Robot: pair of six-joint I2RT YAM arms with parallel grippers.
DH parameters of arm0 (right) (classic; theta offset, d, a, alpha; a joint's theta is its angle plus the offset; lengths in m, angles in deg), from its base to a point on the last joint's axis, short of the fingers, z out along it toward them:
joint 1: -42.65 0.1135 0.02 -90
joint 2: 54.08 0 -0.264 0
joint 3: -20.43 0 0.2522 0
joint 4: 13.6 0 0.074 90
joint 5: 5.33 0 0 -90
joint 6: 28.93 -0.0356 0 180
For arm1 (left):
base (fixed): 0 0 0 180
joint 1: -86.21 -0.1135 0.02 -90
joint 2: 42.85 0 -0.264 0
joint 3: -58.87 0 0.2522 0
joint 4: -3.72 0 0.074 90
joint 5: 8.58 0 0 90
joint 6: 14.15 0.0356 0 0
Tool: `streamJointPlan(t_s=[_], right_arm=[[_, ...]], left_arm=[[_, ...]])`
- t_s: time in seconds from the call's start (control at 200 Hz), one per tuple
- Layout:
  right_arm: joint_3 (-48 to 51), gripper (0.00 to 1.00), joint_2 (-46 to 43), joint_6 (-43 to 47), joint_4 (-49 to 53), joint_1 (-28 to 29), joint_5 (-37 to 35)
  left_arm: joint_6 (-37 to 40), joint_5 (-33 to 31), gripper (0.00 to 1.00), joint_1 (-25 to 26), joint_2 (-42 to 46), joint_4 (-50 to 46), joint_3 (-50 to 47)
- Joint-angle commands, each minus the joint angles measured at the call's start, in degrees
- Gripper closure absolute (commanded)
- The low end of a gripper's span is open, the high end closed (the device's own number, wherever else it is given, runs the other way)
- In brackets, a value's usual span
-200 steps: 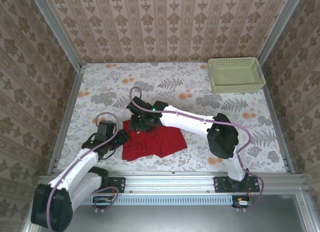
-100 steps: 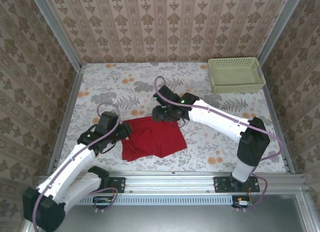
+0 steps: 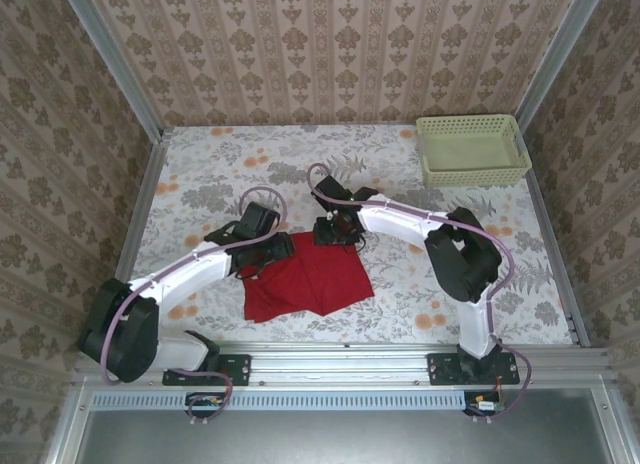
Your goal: Fold the inside-out t-shirt
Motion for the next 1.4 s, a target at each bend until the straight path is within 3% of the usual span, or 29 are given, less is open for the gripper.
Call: streamJointPlan(t_s=[0.0,0.09,0.265,0.495,0.72,0.89,0.99,1.2,1.395], right_arm=[[-2.64,0.51,0.70,3.16,2.10,-0.37,-3.20],[-2.55,0.49,-0.03,4.65,3.30,-0.46,-6.44],[-2.94,0.42,-1.16,6.87,4.74,-0.46,-9.39],[-2.56,0.31,-1.19,7.02,6.22,-0.81,-12.21],[-1.89,0.25,1.31,4.74,7.27,-3.03,-12.01],[-0.27,0.27,2.70,5.41,3.52,-4.54,-7.61],[-0.11,0.32,2.87,5.48,3.09,-5.00,-7.22],[1.40,0.47,2.86,4.56,2.30,-7.90,-7.11],[1.80,0.48,2.75,4.58,2.41,-8.45,-8.14]], left_arm=[[1.81,-4.69,0.48,-0.92,4.87,-5.68,0.54],[2.57,-8.18,0.40,-4.80,8.98,-13.48,-0.07],[8.15,1.24,0.31,-19.54,12.29,-11.30,-5.44],[9.66,6.64,0.28,-23.35,4.01,-5.46,-5.59],[10.66,10.12,0.47,-23.50,-2.25,1.14,-4.53],[11.92,12.88,0.82,-23.18,-4.09,3.26,-2.18],[12.32,13.25,0.95,-21.00,-0.75,2.10,-0.30],[13.26,10.62,1.00,-14.76,10.21,-1.73,3.84],[15.68,10.81,1.00,-19.28,9.42,0.28,3.28]])
